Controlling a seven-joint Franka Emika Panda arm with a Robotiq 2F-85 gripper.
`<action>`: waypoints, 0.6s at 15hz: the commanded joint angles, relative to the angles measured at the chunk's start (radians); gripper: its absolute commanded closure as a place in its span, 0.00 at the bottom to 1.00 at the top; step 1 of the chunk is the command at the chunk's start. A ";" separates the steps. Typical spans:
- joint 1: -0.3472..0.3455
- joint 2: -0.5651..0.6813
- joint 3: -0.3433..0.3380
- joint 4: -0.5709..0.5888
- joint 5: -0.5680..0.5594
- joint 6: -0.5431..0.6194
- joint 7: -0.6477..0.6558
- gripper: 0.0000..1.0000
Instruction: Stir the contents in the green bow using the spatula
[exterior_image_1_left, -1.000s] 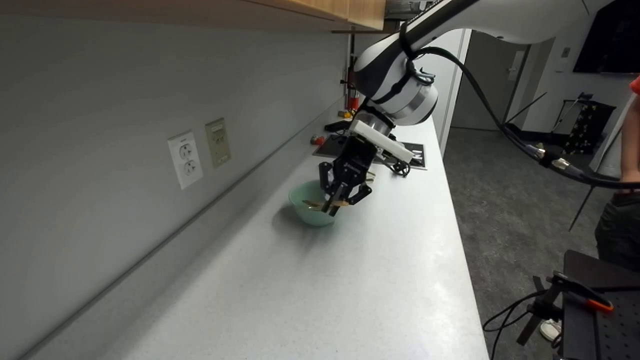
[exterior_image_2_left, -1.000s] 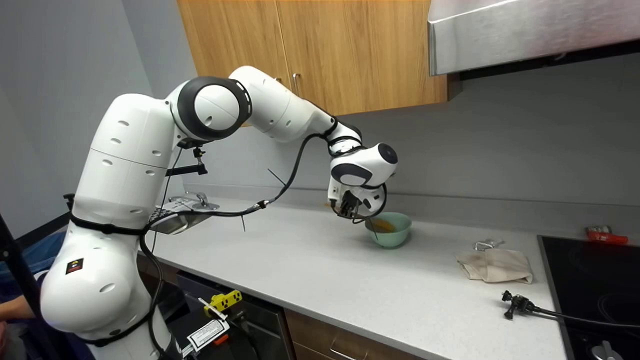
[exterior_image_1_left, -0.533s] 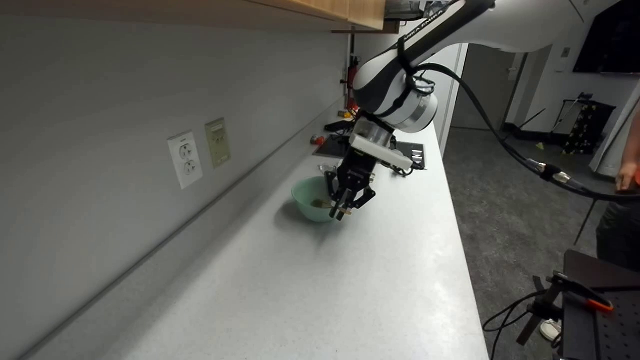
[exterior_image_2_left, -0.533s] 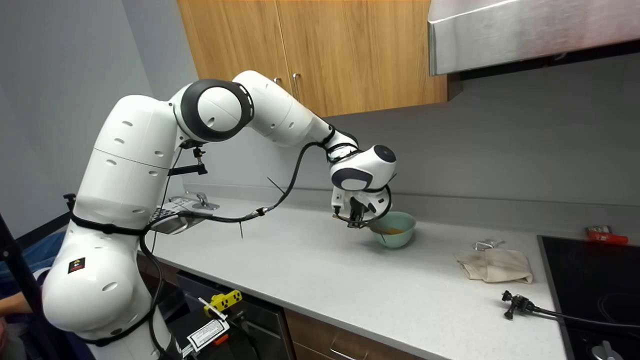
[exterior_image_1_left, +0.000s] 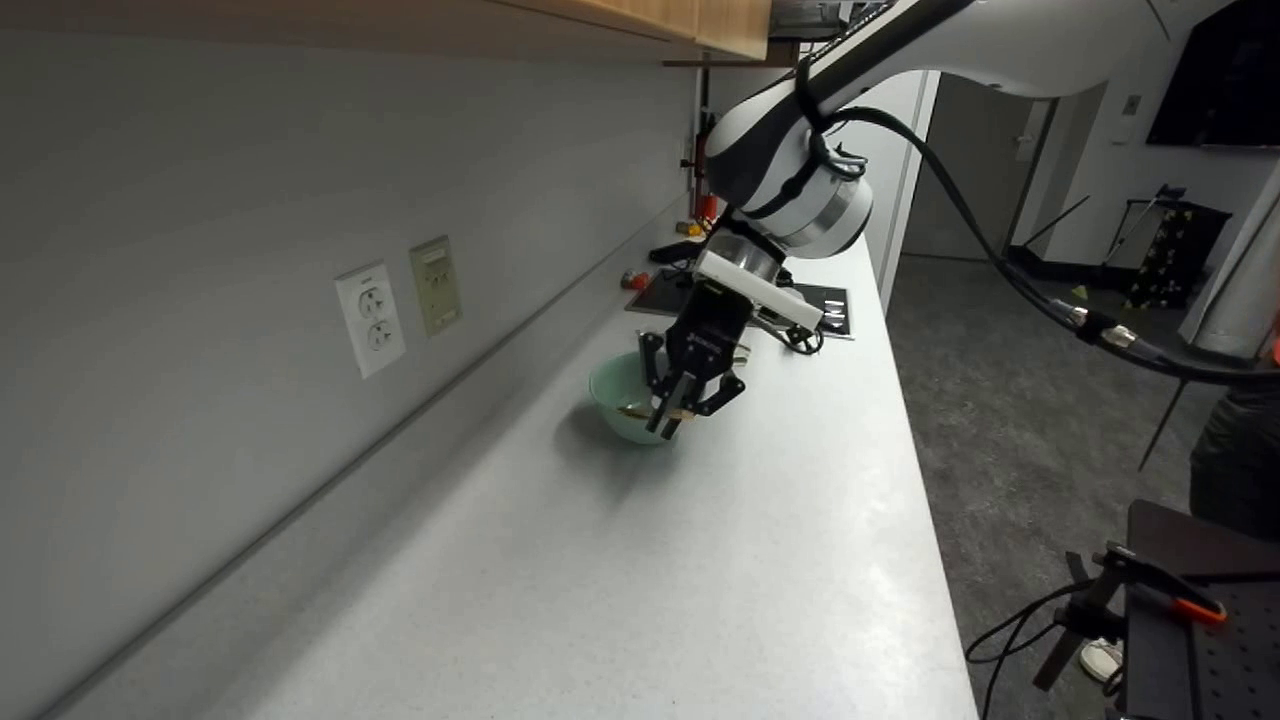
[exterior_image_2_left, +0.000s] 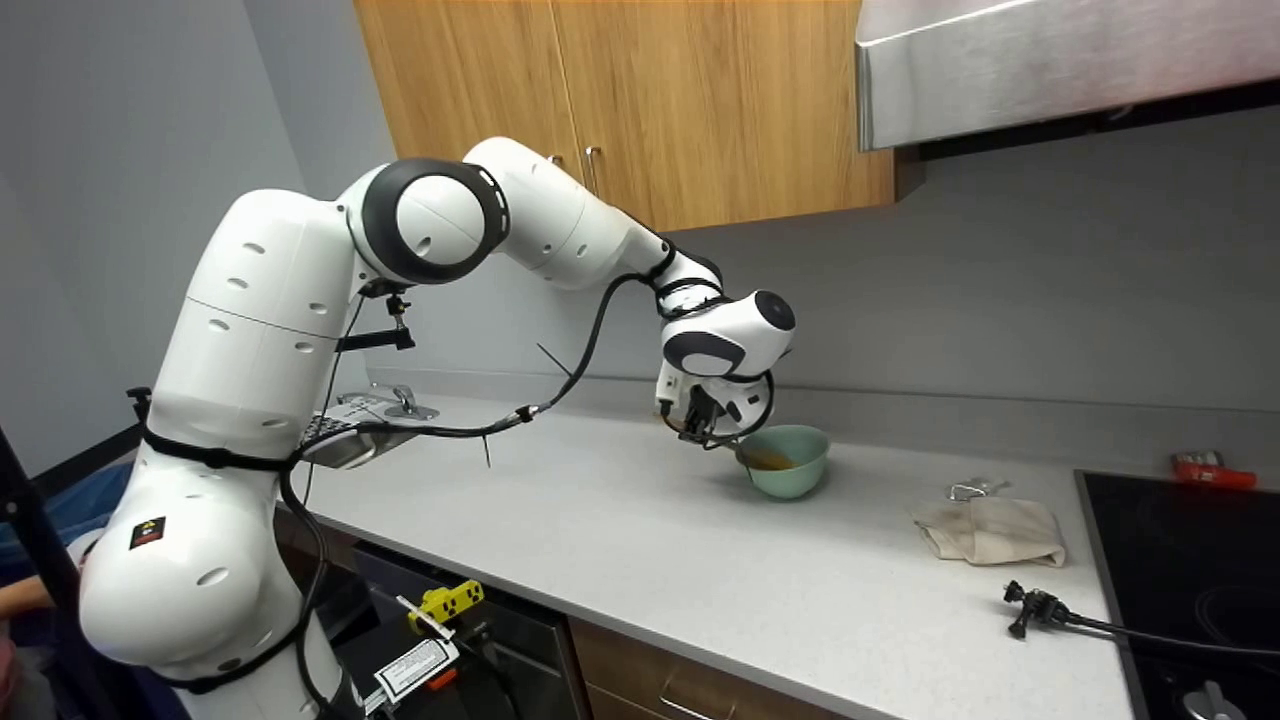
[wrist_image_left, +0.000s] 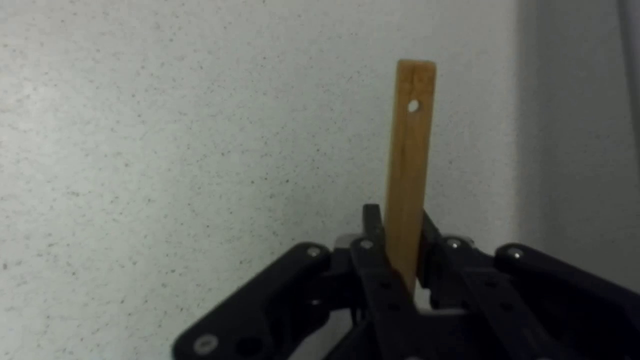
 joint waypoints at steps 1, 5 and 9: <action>-0.028 -0.006 0.015 0.029 0.060 -0.071 -0.017 0.96; -0.008 -0.011 -0.008 0.031 0.059 -0.043 -0.007 0.96; 0.014 -0.022 -0.027 0.014 0.015 0.034 -0.002 0.96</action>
